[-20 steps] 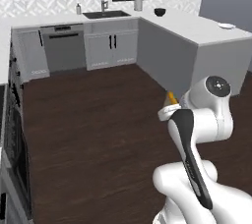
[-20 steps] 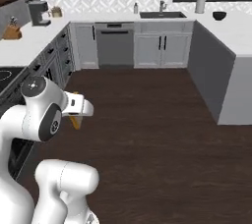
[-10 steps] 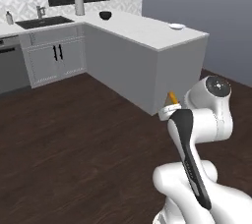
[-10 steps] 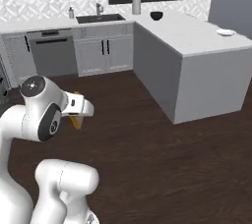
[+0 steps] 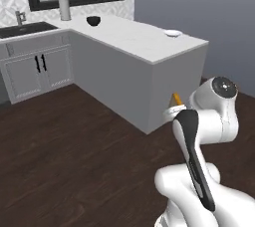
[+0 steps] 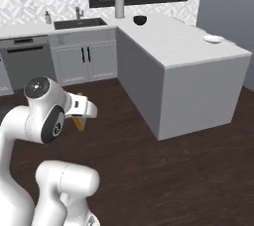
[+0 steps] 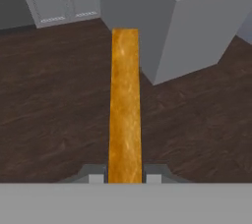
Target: Start the toaster. Once the lever pops up, take the bread to the plate on the dining counter.
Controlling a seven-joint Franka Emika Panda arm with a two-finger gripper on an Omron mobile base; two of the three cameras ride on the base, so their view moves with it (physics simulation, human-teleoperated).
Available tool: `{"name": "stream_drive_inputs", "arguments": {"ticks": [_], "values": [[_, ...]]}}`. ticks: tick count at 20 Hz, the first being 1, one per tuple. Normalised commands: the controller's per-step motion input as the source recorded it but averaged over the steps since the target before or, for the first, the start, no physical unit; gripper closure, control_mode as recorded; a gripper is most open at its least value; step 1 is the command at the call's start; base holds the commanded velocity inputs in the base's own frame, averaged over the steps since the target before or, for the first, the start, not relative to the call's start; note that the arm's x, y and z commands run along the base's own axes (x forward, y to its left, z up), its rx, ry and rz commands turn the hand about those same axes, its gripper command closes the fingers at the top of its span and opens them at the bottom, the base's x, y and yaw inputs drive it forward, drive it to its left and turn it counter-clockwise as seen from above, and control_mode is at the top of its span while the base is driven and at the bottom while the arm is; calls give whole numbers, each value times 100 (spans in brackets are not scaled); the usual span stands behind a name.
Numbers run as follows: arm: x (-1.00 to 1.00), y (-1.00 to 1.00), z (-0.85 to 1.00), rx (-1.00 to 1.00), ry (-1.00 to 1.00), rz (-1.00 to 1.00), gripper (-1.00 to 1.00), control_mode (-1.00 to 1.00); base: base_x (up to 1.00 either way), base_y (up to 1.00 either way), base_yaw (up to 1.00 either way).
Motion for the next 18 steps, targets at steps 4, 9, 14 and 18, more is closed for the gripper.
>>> {"name": "stream_drive_inputs", "arguments": {"ticks": [4, 9, 14, 18], "values": [[0, 0, 0, 0, 0, 0, 100, 100, 100, -42, 0], [0, 0, 0, 0, 0, 0, 100, 100, 100, -63, 7], [0, 0, 0, 0, 0, 0, 100, 100, 100, -82, 20], [0, 0, 0, 0, 0, 0, 100, 100, 100, -83, 26]]}}
